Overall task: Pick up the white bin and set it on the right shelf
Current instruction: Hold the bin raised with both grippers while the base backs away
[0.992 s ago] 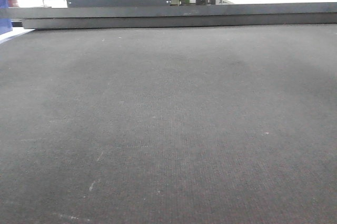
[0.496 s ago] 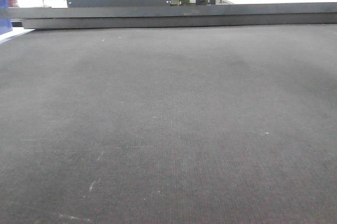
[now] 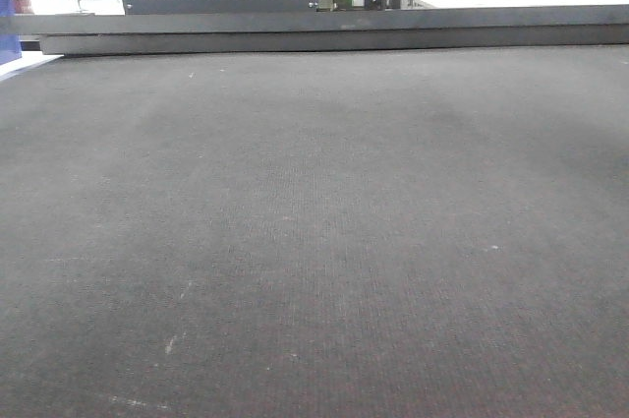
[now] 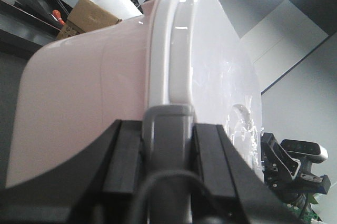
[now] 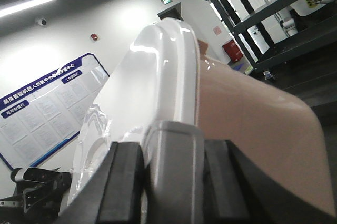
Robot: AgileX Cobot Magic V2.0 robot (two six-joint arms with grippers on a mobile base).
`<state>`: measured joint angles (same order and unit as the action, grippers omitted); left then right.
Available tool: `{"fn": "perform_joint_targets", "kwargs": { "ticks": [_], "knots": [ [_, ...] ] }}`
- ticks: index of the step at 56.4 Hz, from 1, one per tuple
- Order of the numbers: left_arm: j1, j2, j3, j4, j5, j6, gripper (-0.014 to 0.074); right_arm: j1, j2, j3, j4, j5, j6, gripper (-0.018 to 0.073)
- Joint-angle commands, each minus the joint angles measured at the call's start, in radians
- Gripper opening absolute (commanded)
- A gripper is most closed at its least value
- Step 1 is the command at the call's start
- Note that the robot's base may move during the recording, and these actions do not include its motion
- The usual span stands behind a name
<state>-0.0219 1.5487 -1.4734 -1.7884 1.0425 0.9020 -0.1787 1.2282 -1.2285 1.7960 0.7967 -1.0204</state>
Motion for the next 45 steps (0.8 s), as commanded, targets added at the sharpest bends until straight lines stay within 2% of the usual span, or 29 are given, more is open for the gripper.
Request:
{"fn": "perform_joint_targets", "kwargs": {
  "ticks": [1,45],
  "knots": [
    [-0.049,-0.055,-0.039,-0.060,0.286,0.019,-0.0118,0.030,-0.036,-0.034,0.115,0.142,-0.014,0.0059],
    [-0.049,-0.055,-0.039,-0.060,0.286,0.019,-0.0118,0.030,-0.030,-0.034,0.114,-0.053,-0.014,0.0059]
  ]
}}
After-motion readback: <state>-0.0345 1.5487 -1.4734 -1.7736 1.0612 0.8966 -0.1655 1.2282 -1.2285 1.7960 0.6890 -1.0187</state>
